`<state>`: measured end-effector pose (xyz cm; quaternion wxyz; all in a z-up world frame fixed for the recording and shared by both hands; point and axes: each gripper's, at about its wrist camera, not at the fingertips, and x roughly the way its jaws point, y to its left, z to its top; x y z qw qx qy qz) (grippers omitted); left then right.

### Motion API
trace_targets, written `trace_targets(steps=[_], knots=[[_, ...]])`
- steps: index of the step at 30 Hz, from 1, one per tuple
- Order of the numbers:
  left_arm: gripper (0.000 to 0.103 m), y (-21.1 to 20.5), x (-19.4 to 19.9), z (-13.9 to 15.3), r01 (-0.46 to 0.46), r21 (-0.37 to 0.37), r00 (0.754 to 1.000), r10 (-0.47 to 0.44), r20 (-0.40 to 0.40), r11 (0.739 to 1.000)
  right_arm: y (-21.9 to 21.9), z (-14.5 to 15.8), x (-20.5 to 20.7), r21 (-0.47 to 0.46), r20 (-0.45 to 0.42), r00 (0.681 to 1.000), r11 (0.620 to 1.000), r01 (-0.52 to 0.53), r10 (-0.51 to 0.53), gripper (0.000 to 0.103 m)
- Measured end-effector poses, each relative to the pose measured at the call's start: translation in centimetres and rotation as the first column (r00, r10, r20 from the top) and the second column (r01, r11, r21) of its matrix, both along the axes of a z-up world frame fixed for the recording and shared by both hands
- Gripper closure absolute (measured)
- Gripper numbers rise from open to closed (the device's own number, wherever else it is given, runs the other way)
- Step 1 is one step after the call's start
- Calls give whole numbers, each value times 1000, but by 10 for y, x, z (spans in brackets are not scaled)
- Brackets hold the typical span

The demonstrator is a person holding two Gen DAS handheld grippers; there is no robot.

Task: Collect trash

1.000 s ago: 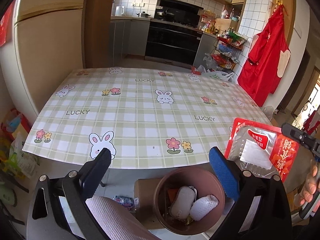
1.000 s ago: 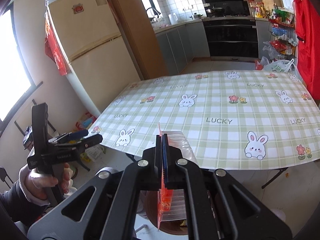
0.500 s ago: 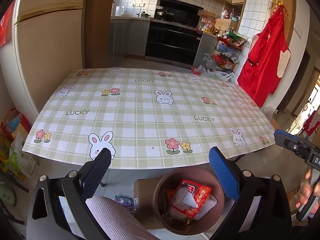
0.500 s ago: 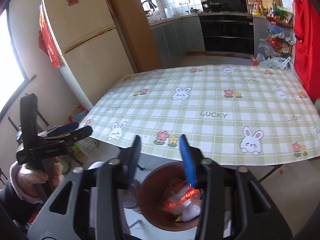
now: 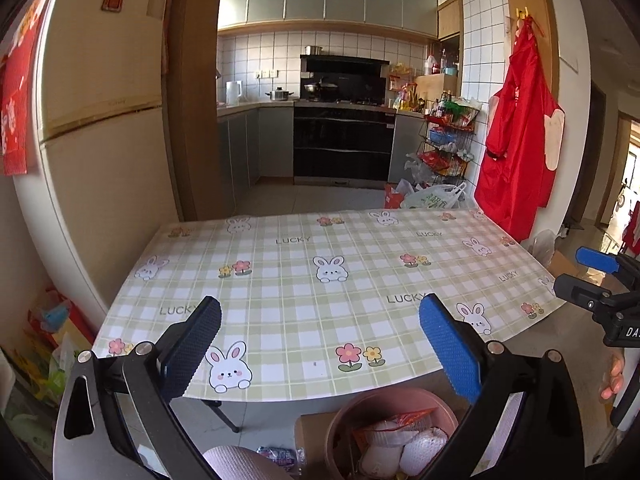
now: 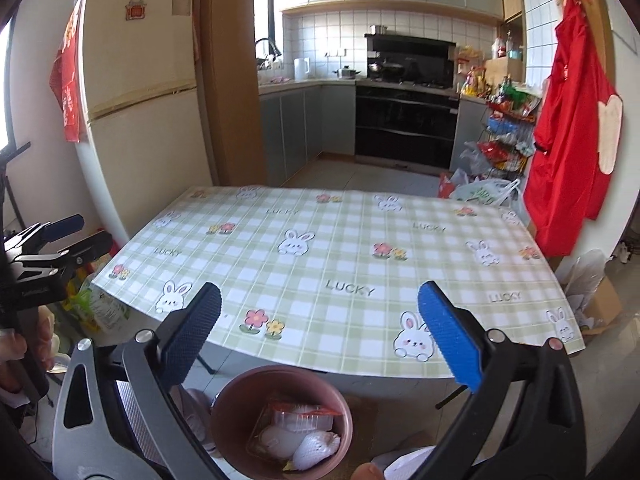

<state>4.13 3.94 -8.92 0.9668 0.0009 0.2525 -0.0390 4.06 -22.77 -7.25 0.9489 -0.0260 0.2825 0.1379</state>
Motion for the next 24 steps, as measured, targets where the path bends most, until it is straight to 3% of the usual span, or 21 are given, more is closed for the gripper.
trace_targets(steps=[12,17,24], knots=[[6,-30,-15,44,58,17,993,-60,99,998,-23,35,-8,-12,73,995,998,66,-65,6],[6,-36,-11,53,113,-40,990,-109,87,993,-33,39,-7,-15,86,991,995,100,-98,6],[6,-49,-9,60,104,-1,990,-103,93,995,-38,41,-8,-25,96,988,992,120,-117,6]])
